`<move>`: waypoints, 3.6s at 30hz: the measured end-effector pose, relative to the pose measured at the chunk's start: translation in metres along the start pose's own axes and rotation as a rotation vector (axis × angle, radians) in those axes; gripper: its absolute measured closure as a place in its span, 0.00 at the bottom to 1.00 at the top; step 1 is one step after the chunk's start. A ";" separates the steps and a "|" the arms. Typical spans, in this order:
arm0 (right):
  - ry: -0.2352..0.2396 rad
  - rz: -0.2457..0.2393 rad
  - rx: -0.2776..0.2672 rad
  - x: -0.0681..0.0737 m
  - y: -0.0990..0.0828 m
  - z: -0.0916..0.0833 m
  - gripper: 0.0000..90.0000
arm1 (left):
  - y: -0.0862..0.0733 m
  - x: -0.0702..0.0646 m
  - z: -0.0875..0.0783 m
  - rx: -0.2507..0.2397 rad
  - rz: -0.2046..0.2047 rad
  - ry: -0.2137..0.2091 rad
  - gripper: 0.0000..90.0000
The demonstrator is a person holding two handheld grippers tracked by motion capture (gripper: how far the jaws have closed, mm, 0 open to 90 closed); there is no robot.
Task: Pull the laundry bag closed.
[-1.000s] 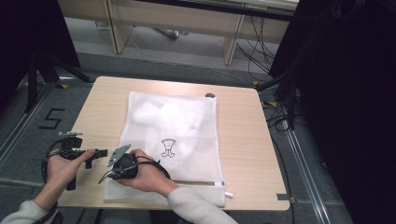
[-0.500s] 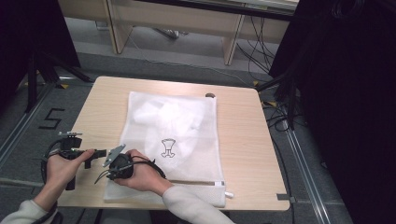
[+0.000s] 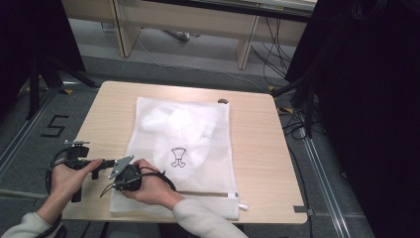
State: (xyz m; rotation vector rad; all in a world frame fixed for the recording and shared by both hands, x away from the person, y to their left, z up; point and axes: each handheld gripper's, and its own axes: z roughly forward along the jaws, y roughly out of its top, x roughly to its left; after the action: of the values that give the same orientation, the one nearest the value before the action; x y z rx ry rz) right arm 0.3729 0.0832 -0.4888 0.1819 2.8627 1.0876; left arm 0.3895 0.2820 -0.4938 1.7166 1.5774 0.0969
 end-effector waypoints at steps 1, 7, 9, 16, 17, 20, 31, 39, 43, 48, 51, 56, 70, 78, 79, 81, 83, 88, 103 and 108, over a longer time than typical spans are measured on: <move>-0.007 -0.003 -0.008 0.001 0.000 -0.002 0.91 | 0.000 -0.001 0.001 0.000 -0.001 -0.003 0.51; -0.068 -0.054 -0.035 0.007 0.000 -0.012 0.91 | 0.001 -0.006 0.006 0.031 -0.006 -0.039 0.49; -0.064 -0.055 -0.038 0.009 0.000 -0.014 0.91 | 0.001 -0.009 0.007 0.034 -0.019 -0.046 0.49; -0.072 -0.067 -0.045 0.011 -0.001 -0.018 0.91 | 0.002 -0.011 0.009 0.050 -0.028 -0.066 0.49; -0.071 -0.054 -0.041 0.012 -0.001 -0.018 0.91 | 0.002 -0.010 0.009 0.060 -0.019 -0.063 0.49; -0.081 -0.054 -0.043 0.012 -0.001 -0.019 0.91 | 0.002 -0.012 0.011 0.060 -0.033 -0.065 0.49; -0.101 -0.079 -0.036 0.014 0.002 -0.021 0.91 | 0.000 -0.016 0.014 0.076 -0.078 -0.108 0.50; -0.111 -0.114 -0.039 0.013 0.004 -0.022 0.91 | -0.002 -0.018 0.019 0.115 -0.091 -0.127 0.53; -0.103 -0.104 -0.045 0.014 0.005 -0.023 0.91 | -0.003 -0.017 0.021 0.138 -0.092 -0.130 0.57; -0.133 -0.116 -0.026 0.013 0.004 -0.023 0.91 | -0.003 -0.017 0.023 0.154 -0.083 -0.140 0.63; -0.132 -0.130 -0.032 0.013 0.004 -0.023 0.91 | -0.004 -0.017 0.023 0.162 -0.087 -0.149 0.67; -0.136 -0.129 -0.034 0.013 0.004 -0.022 0.91 | -0.004 -0.018 0.023 0.165 -0.096 -0.164 0.73; -0.137 -0.136 -0.025 0.014 0.005 -0.023 0.91 | -0.004 -0.018 0.024 0.188 -0.090 -0.184 0.81; -0.091 -0.100 -0.040 0.014 0.002 -0.022 0.91 | -0.001 -0.020 0.020 0.174 -0.080 -0.204 0.95; -0.092 -0.099 -0.041 0.014 0.002 -0.022 0.91 | -0.001 -0.020 0.020 0.172 -0.082 -0.206 0.95; -0.092 -0.096 -0.044 0.014 0.001 -0.022 0.91 | -0.001 -0.021 0.020 0.175 -0.091 -0.207 0.95; -0.088 -0.098 -0.029 0.013 0.000 -0.023 0.91 | 0.000 -0.021 0.019 0.177 -0.079 -0.205 0.95; -0.086 -0.083 -0.037 0.013 -0.004 -0.025 0.91 | 0.001 -0.021 0.018 0.179 -0.083 -0.215 0.95; -0.099 -0.073 -0.038 0.013 -0.013 -0.031 0.92 | 0.003 -0.020 0.016 0.195 -0.086 -0.229 0.96; -0.106 -0.084 -0.036 0.012 -0.015 -0.032 0.92 | 0.003 -0.019 0.016 0.198 -0.084 -0.228 0.96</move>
State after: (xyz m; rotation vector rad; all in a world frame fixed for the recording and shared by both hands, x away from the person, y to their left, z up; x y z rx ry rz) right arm 0.3562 0.0532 -0.4751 0.1118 2.7297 1.0787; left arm 0.3965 0.2574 -0.4947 1.7382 1.5258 -0.2968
